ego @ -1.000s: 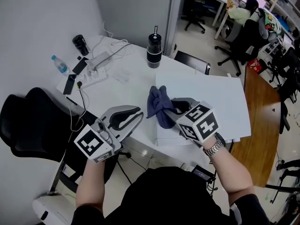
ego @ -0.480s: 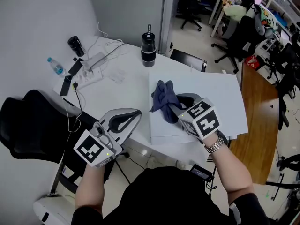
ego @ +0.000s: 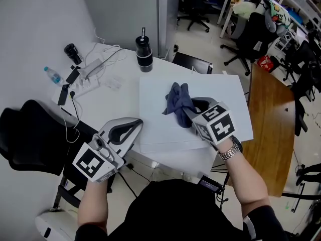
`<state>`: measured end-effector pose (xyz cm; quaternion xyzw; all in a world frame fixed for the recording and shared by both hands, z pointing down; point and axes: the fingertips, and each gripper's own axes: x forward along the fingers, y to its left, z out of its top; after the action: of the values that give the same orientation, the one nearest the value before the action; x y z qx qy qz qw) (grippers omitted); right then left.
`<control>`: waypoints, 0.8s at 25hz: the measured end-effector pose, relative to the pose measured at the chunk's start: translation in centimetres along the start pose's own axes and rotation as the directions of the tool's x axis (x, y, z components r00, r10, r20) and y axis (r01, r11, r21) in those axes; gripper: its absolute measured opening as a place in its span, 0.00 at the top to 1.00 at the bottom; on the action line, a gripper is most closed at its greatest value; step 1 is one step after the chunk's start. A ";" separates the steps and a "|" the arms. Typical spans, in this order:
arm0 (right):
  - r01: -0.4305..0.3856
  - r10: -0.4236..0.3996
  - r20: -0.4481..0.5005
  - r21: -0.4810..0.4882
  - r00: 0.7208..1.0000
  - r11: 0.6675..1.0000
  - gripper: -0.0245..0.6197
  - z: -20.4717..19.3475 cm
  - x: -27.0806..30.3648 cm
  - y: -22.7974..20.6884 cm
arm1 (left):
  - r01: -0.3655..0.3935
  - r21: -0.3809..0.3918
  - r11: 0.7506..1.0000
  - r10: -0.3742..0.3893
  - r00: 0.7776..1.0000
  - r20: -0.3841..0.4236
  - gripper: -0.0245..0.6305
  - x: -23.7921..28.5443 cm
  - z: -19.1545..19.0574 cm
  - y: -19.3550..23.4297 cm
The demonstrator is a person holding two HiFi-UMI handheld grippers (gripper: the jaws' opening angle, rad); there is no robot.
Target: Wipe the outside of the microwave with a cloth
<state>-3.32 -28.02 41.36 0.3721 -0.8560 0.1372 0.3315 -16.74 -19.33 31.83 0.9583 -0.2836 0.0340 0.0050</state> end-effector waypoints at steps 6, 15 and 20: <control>0.024 -0.024 -0.001 0.003 1.000 1.000 0.80 -2.4 -2.5 -3.4 | -0.005 0.015 1.000 0.005 1.000 -0.005 0.96 3.0 0.7 -2.9; 0.039 -0.040 0.028 0.036 0.999 0.999 0.80 -5.6 -6.2 -8.4 | -0.003 0.031 1.000 0.004 0.999 -0.040 0.96 7.5 1.4 -7.5; 0.051 -0.053 0.044 0.046 0.998 0.998 0.80 -7.1 -7.9 -10.8 | -0.004 0.037 0.999 0.006 0.999 -0.054 0.96 9.6 1.7 -9.5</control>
<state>11.85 -27.70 41.22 0.4044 -0.8502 0.1392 0.3071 -3.42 -16.60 30.92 0.9563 -0.2851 0.0654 -0.0053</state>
